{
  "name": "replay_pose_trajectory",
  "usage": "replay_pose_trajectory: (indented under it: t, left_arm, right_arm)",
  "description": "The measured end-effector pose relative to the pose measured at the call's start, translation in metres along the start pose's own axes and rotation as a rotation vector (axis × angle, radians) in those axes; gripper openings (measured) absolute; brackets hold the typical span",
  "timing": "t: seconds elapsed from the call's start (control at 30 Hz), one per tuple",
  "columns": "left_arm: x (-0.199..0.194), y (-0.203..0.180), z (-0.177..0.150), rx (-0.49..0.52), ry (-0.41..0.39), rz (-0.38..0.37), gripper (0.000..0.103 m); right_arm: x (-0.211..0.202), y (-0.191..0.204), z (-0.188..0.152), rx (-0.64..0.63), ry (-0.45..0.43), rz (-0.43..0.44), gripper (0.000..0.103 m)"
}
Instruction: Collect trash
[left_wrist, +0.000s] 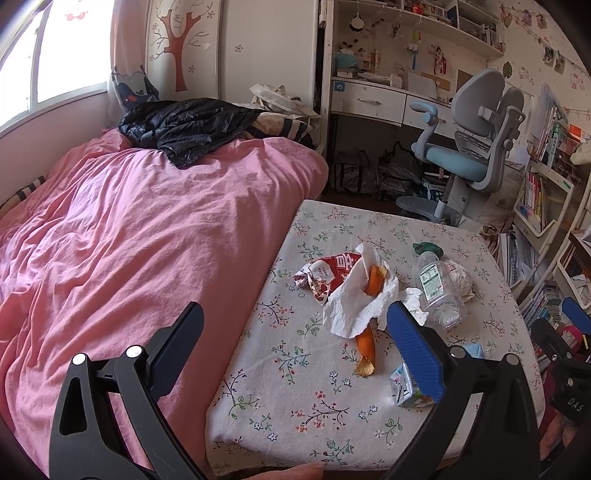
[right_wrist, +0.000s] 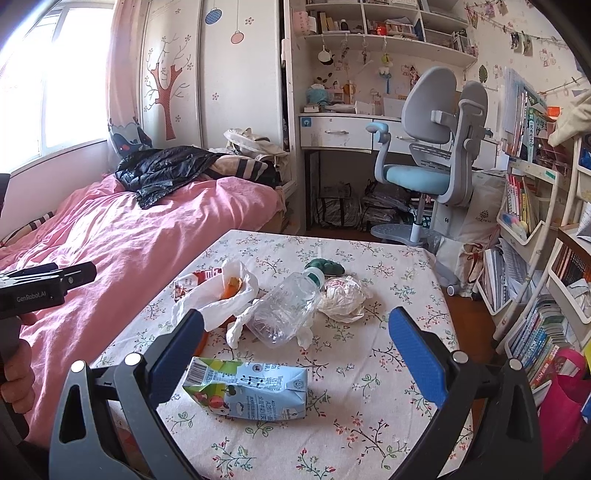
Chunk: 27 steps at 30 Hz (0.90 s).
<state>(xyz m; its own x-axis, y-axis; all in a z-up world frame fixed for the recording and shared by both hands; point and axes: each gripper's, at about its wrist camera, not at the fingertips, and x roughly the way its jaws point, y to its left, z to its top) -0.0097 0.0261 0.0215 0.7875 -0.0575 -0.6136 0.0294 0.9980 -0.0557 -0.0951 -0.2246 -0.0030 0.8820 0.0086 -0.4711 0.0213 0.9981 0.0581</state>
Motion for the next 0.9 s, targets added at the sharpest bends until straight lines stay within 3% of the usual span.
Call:
replay_pose_trajectory:
  t: [0.27,0.73,0.9]
  left_arm:
    - [0.002,-0.003,-0.001,0.003,0.004,0.003,0.096]
    - [0.004,-0.005,-0.004,0.007,0.007,0.008,0.096]
    - [0.014,0.007,0.0,0.086,0.019,0.076,0.096]
  right_arm:
    - [0.005,0.004,-0.002,-0.03,0.035,0.043,0.096]
    - [0.015,0.035,-0.012,-0.2,0.114,0.125,0.096]
    - [0.034,0.044,-0.024,-0.29,0.21,0.202,0.096]
